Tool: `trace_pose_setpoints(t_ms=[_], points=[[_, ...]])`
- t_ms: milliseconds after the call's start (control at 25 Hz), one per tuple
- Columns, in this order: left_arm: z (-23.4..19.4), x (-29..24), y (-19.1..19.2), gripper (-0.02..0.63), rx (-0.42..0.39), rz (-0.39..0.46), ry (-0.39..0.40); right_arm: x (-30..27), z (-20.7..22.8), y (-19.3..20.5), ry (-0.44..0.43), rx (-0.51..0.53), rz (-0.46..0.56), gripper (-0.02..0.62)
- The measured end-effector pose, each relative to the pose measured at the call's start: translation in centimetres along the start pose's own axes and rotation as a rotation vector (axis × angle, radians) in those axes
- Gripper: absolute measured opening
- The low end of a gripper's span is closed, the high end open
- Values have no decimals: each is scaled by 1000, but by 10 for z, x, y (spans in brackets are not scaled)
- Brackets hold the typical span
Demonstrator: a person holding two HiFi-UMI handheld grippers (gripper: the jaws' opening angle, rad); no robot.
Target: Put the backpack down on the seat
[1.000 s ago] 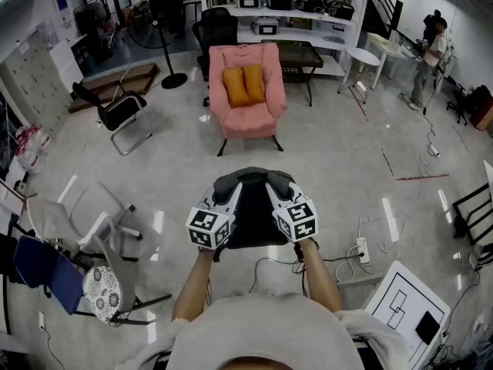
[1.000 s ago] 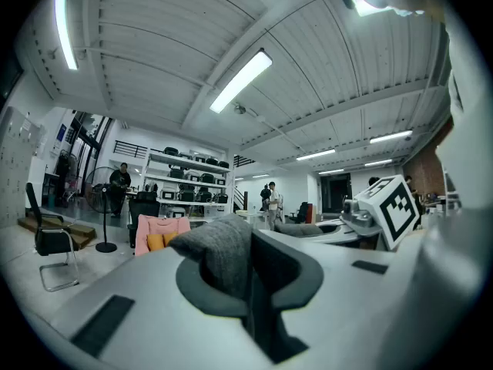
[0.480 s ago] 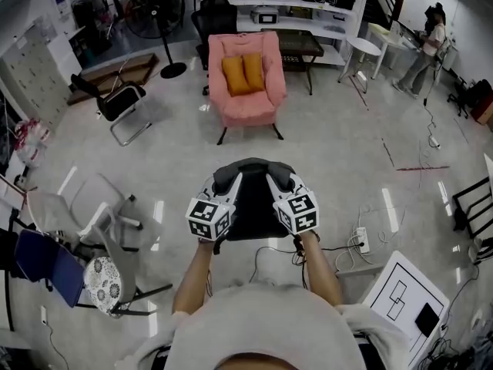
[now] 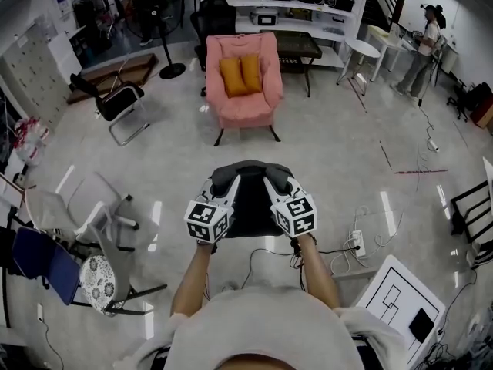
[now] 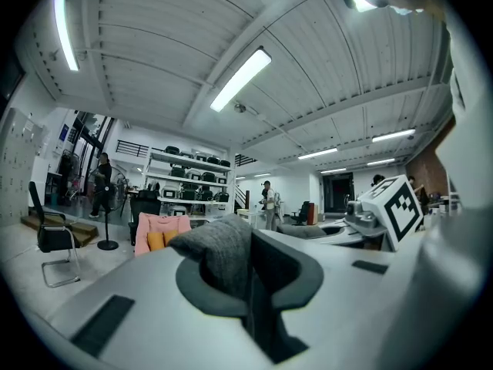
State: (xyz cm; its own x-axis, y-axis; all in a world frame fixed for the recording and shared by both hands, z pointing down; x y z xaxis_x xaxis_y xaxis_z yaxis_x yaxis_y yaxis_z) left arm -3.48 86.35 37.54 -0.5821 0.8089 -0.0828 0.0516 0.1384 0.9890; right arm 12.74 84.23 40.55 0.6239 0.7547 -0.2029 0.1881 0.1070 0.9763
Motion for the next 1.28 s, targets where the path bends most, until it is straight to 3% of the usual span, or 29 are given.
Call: trace_pose_setpoints(t_ms=[400, 720, 960, 1280], points=[[11, -22, 10, 35, 19, -5, -41, 2, 22, 11, -32, 25, -5, 28], [-13, -58, 16, 35, 34, -13, -25, -29, 49, 18, -25, 13, -25, 28], [-53, -105, 21, 35, 49, -13, -6, -76, 81, 23, -10, 10, -38, 28], [-139, -183, 12, 35, 74, -28, 21, -176, 134, 12, 13, -6, -75, 28]])
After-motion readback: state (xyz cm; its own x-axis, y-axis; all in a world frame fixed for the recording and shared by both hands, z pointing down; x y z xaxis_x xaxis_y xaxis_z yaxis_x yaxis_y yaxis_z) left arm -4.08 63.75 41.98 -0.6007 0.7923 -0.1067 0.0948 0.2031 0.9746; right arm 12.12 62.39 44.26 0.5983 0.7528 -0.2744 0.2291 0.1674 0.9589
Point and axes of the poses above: the fingertips, and each gripper's own axes: x backward along the fingers, z to its right, y out of its underside, the point moved 7 cm from there along x, backward along the fingers, and after that the axes turned 4 degrees about x, right-handed, at the moved point
